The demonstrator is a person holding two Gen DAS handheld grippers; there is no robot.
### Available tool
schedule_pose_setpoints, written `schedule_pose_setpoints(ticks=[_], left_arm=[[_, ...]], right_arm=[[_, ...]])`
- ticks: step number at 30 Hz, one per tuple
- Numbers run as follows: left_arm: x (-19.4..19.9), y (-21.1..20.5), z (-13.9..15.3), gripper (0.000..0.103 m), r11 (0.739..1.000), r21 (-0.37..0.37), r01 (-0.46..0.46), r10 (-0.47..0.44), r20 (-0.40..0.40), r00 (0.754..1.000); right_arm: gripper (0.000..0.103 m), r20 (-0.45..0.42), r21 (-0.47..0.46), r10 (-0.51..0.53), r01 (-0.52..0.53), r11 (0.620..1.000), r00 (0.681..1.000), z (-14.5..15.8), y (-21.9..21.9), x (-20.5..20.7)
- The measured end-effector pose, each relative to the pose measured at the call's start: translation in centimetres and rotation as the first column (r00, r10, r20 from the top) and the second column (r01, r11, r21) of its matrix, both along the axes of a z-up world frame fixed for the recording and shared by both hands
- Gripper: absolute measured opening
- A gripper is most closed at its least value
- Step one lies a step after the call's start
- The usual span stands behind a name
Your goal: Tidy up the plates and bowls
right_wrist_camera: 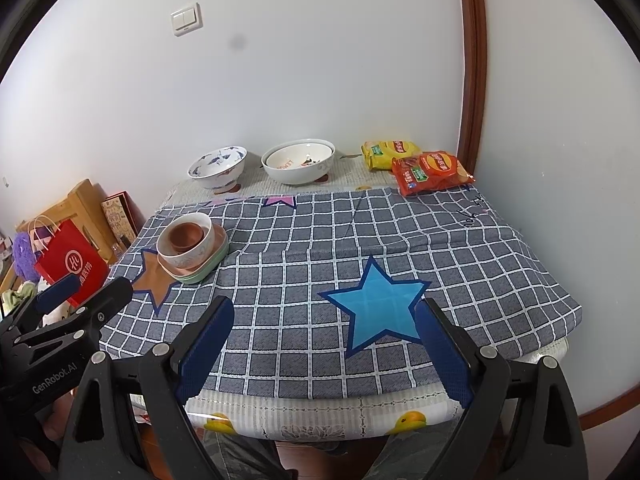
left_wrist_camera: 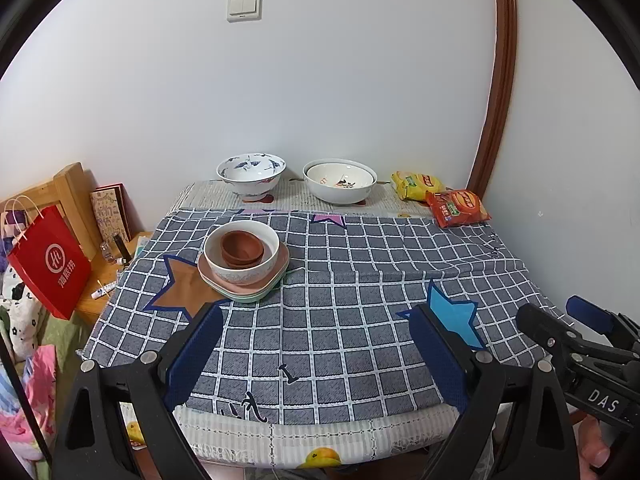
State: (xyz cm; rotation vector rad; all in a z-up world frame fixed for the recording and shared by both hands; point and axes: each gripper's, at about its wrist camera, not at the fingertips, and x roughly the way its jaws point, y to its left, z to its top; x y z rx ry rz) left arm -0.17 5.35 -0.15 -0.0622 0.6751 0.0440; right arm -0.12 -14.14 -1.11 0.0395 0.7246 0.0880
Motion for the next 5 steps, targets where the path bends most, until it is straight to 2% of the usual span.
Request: schedule_pose_setpoints(ticks=[5], left_arm=[[0.45,0.05,-0.18,0.094,1.0,-0.006,-0.004,0.004,0.003,1.0]], right_arm=[[0.091,-0.005,-0.001,-0.002,0.002,1.0,1.0,-0.34,-0.09,0.36]])
